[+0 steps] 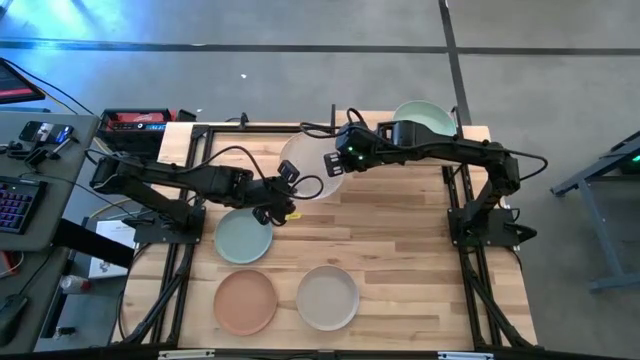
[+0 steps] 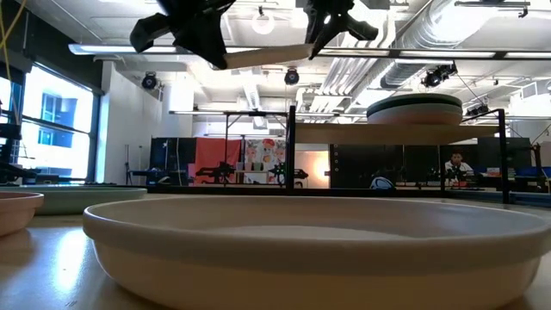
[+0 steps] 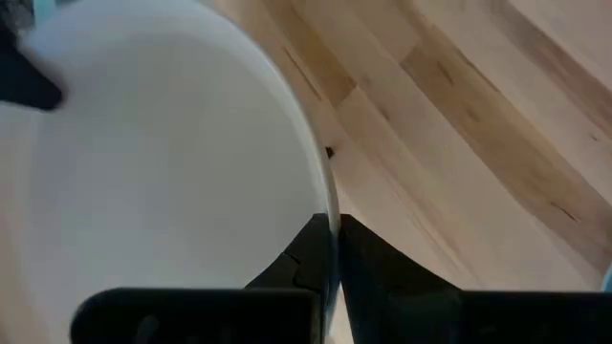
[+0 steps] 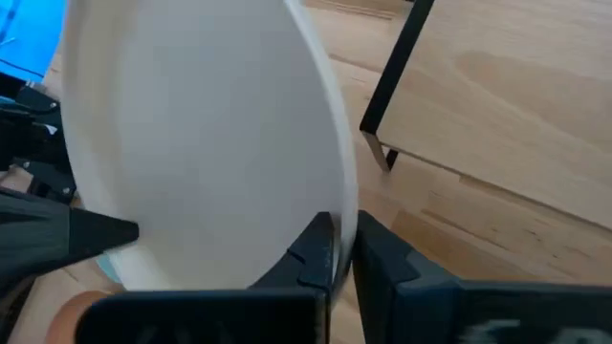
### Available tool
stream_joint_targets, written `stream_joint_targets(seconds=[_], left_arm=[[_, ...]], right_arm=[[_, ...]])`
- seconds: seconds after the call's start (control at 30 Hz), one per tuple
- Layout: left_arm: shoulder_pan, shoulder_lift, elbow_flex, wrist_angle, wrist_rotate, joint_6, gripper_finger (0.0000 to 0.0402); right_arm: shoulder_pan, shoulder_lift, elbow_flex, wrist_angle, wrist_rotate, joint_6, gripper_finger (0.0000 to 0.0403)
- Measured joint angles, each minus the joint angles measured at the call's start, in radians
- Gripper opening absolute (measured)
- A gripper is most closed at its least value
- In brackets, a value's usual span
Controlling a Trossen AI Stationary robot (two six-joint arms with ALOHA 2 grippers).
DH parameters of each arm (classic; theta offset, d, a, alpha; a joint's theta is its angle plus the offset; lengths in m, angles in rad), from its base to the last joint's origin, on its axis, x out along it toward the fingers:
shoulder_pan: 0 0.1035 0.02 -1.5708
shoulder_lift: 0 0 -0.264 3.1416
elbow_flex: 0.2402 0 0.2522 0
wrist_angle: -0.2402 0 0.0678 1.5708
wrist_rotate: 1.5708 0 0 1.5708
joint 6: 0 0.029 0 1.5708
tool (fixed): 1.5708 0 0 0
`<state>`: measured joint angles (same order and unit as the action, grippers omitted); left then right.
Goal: Place and stack plates onto a shelf
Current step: Put the white plate on the shelf
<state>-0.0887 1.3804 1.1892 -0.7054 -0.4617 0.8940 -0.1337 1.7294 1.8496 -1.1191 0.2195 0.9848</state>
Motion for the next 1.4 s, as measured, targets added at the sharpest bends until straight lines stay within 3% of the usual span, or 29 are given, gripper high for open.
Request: stream_joint_targets(seconds=[0.27, 0.53, 0.8, 1.03, 1.4], left_arm=[[0.002, 0.0, 0.0, 0.004, 0.013, -0.107, 0.0028], [0.005, 0.005, 0.0, 0.005, 0.138, -0.222, 0.0073], [0.005, 0.006, 0.0, 0.04, 0.077, -0.406, 0.0109], [0.005, 0.006, 0.0, 0.085, -0.045, -0.481, 0.0109], [0.078, 0.005, 0.0, 0.13, -0.039, -0.633, 0.0109]], right_arm=[[-0.017, 0.0, 0.0, -0.011, -0.011, 0.005, 0.0003], [-0.042, 0.0, 0.0, -0.022, -0.019, -0.031, 0.0001], [-0.108, 0.0, 0.0, -0.079, -0.011, -0.141, 0.0], [-0.236, 0.0, 0.0, -0.12, -0.065, -0.291, 0.0], [-0.512, -0.001, 0.0, -0.119, -0.254, -0.604, 0.0]])
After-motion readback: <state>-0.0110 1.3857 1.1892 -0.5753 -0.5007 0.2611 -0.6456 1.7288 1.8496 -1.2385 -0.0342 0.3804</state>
